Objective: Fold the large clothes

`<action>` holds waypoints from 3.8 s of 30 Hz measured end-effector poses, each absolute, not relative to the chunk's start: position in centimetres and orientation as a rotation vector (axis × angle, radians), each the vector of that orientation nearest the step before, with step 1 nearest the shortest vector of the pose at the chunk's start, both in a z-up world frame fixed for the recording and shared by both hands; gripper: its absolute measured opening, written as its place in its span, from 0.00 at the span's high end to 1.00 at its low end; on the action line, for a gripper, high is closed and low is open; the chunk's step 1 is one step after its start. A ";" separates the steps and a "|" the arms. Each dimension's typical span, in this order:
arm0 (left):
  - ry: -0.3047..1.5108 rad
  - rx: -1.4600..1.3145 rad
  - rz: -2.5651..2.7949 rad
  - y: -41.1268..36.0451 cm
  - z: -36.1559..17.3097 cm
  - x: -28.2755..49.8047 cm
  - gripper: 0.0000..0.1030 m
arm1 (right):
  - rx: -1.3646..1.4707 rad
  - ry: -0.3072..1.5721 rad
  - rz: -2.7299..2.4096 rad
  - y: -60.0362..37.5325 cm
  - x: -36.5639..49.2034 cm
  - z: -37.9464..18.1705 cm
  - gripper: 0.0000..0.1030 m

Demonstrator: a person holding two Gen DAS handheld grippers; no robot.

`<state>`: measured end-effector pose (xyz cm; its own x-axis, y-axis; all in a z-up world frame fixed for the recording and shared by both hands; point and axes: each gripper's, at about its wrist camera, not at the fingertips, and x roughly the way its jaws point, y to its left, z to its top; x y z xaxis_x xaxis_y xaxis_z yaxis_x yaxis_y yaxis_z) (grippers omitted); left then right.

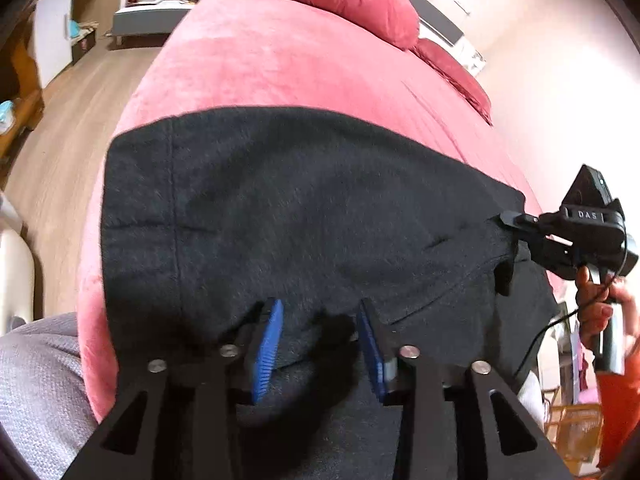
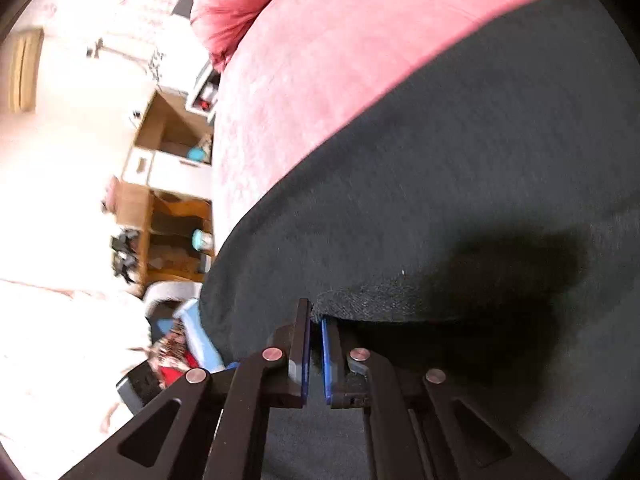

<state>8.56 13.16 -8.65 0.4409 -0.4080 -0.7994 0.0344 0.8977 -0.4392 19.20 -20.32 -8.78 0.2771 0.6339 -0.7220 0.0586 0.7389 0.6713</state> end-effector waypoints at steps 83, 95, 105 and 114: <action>0.810 0.182 -0.685 -3.7 -5.0 7.7 0.89 | 0.847 0.879 -0.474 -67.6 13.8 -4.0 0.96; 0.841 0.190 -0.680 -3.8 -6.1 8.1 0.88 | 0.855 1.250 -0.898 -68.7 16.1 -11.6 0.41; 0.838 0.242 -0.648 -4.8 -7.7 8.3 0.83 | 0.571 1.201 -0.798 -65.3 17.4 -10.9 0.91; 0.784 0.254 -0.629 -4.9 -7.0 8.5 0.89 | 1.064 0.854 -0.551 -68.3 5.5 -3.6 0.93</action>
<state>8.54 -4.95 -7.04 0.5384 -0.4316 -0.7238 0.6134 0.7896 -0.0146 5.52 -68.34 -3.58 0.5706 0.0052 -0.8212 0.7506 0.4025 0.5240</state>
